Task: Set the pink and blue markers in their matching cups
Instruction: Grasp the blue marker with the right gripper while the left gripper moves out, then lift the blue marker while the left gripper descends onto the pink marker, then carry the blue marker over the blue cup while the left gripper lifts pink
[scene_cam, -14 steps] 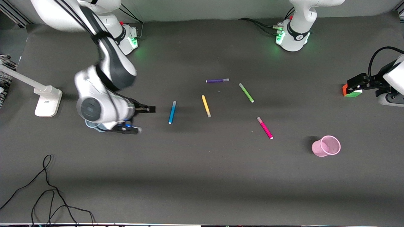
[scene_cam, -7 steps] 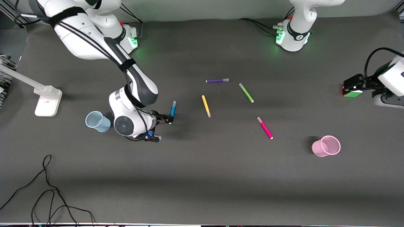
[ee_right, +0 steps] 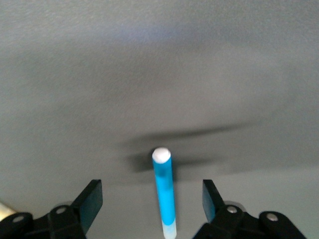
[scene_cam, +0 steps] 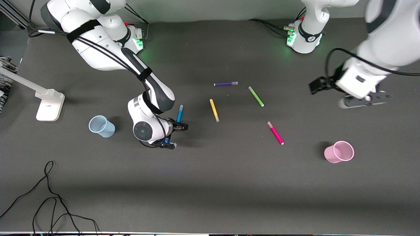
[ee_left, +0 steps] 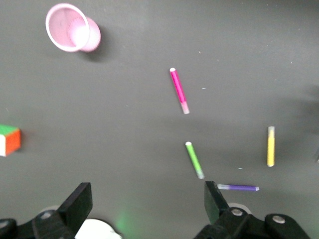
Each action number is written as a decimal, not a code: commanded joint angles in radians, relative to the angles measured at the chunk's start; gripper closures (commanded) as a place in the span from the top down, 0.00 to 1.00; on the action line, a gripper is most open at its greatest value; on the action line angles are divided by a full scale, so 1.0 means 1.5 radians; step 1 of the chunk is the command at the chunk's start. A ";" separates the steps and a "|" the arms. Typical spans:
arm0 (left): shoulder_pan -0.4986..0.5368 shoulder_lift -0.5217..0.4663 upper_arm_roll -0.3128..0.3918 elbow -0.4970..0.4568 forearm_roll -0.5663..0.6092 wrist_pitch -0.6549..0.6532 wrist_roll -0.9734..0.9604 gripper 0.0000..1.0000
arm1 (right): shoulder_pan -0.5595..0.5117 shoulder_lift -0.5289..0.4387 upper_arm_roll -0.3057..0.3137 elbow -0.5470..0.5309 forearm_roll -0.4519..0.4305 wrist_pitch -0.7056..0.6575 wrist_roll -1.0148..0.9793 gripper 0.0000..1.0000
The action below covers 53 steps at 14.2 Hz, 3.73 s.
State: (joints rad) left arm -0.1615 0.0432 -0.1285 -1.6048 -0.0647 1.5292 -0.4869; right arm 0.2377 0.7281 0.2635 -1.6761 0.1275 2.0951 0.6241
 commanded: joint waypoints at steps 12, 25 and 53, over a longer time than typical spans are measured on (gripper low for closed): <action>-0.052 0.099 -0.017 -0.381 0.021 0.548 -0.212 1.00 | -0.001 0.009 0.002 -0.004 -0.015 0.028 0.023 0.00; -0.066 0.264 -0.010 -0.376 0.130 0.713 -0.334 0.90 | -0.021 -0.337 -0.147 -0.067 -0.129 -0.099 -0.169 0.00; 0.208 0.218 -0.009 0.068 0.074 0.000 0.290 0.00 | -0.019 -0.445 -0.371 -0.513 -0.132 0.513 -0.485 0.15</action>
State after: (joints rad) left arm 0.1226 0.2559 -0.1309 -1.6765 0.0520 1.6551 -0.1642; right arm 0.1996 0.0573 -0.2831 -2.4288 -0.0545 2.8166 -0.0976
